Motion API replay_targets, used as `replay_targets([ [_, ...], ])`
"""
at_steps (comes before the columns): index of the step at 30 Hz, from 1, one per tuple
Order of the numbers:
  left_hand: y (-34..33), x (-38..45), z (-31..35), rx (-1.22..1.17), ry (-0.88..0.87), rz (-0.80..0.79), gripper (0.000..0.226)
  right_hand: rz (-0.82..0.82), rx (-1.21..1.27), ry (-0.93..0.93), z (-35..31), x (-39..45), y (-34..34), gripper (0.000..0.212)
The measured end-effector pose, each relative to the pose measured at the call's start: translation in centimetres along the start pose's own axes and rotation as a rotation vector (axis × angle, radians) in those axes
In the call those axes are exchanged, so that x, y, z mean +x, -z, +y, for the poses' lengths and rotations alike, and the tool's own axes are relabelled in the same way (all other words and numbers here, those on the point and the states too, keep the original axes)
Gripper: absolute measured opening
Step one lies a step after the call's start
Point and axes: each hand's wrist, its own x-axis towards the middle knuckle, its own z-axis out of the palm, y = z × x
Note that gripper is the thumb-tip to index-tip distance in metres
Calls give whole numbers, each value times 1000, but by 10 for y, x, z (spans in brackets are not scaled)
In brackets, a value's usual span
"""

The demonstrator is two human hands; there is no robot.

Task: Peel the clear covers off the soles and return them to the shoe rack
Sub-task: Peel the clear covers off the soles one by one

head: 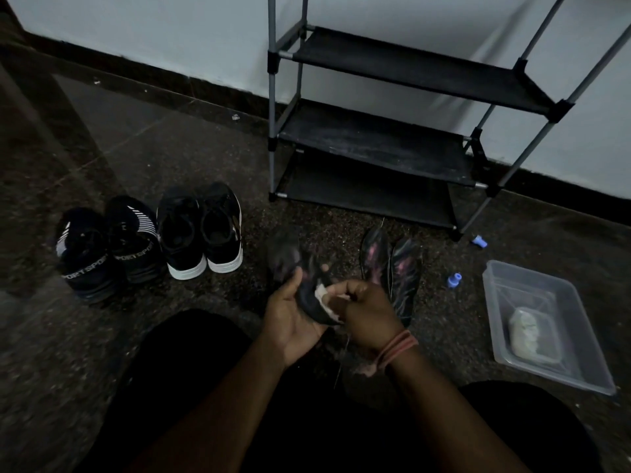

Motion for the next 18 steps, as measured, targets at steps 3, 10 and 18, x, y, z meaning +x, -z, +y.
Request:
replay_targets([
  [3,-5,0,2,-68,14,17,65,-72,-112,-16,5,-15,-5,11],
  [10,-8,5,-7,-55,-57,42,98,9,-816,668,25,-19,-14,6],
  [18,-11,34,-7,-46,-16,-4,103,181,-757,631,8,30,-5,12],
])
